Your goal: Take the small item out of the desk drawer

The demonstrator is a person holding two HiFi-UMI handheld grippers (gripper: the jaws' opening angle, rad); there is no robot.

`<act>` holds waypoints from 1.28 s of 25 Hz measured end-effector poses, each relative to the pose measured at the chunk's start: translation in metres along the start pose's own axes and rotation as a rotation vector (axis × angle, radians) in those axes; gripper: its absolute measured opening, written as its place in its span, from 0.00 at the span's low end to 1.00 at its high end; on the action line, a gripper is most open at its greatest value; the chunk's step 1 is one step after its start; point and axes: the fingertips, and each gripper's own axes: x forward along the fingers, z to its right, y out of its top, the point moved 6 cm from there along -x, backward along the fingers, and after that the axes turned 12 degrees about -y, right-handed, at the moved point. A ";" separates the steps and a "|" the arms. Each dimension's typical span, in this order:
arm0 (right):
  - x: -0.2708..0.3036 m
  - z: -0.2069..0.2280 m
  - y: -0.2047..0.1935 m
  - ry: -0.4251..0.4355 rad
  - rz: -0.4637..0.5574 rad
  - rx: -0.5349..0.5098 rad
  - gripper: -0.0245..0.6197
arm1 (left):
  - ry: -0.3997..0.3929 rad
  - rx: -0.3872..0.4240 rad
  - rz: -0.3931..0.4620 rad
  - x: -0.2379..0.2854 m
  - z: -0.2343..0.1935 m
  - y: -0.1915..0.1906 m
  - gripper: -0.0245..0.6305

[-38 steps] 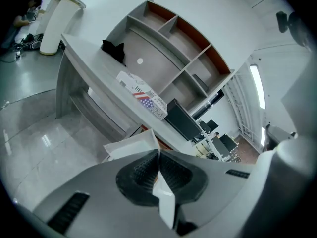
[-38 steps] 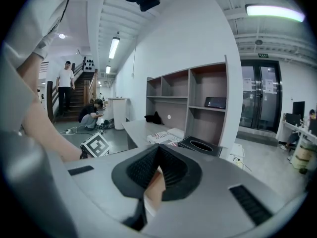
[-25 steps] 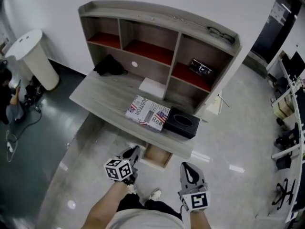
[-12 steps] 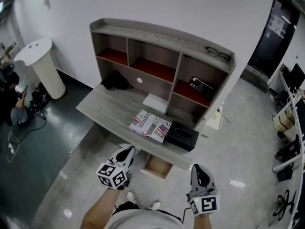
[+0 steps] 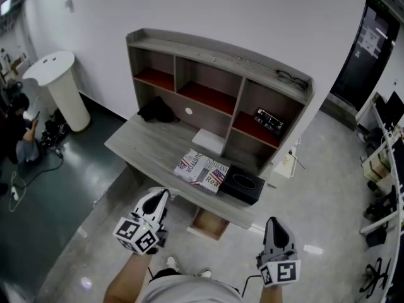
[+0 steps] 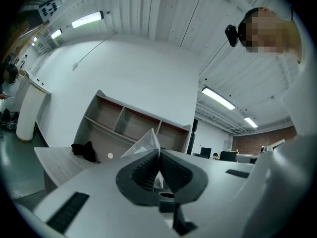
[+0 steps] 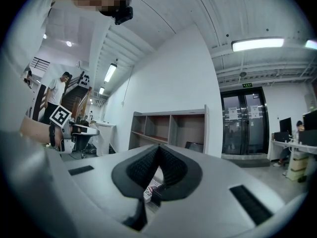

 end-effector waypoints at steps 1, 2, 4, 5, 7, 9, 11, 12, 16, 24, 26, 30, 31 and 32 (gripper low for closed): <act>-0.001 0.001 0.001 -0.004 0.001 0.000 0.07 | 0.000 0.001 0.012 -0.002 0.001 0.003 0.07; -0.002 0.002 0.001 -0.007 0.001 -0.001 0.07 | 0.001 0.003 0.024 -0.005 0.003 0.006 0.07; -0.003 0.005 0.002 -0.017 0.000 -0.002 0.07 | 0.003 0.018 0.042 -0.011 0.008 0.013 0.07; -0.003 0.007 0.002 -0.023 -0.001 -0.002 0.07 | 0.005 0.027 0.049 -0.014 0.010 0.016 0.07; -0.004 0.013 0.002 -0.039 -0.006 -0.004 0.07 | 0.013 0.034 0.063 -0.020 0.012 0.021 0.07; -0.007 0.018 0.001 -0.055 -0.014 -0.003 0.07 | 0.023 0.026 0.077 -0.028 0.012 0.023 0.07; -0.010 0.022 0.001 -0.070 -0.022 0.009 0.07 | 0.035 0.017 0.091 -0.035 0.012 0.026 0.07; -0.011 0.024 0.001 -0.078 -0.025 0.017 0.07 | 0.042 0.015 0.099 -0.040 0.012 0.027 0.07; -0.019 0.033 0.001 -0.105 -0.039 0.029 0.07 | 0.066 0.016 0.114 -0.057 0.015 0.031 0.07; -0.016 0.035 0.003 -0.135 -0.043 0.024 0.07 | 0.057 0.036 0.113 -0.066 0.013 0.041 0.07; -0.013 0.031 0.004 -0.133 -0.042 0.022 0.07 | 0.043 0.047 0.115 -0.063 0.012 0.044 0.07; -0.008 0.019 0.005 -0.118 -0.027 0.030 0.07 | 0.018 0.083 0.091 -0.057 0.007 0.046 0.07; -0.007 0.016 0.006 -0.115 -0.025 0.031 0.07 | 0.012 0.083 0.088 -0.055 0.005 0.046 0.07; -0.005 0.013 0.006 -0.112 -0.026 0.031 0.07 | 0.007 0.079 0.090 -0.054 0.003 0.047 0.07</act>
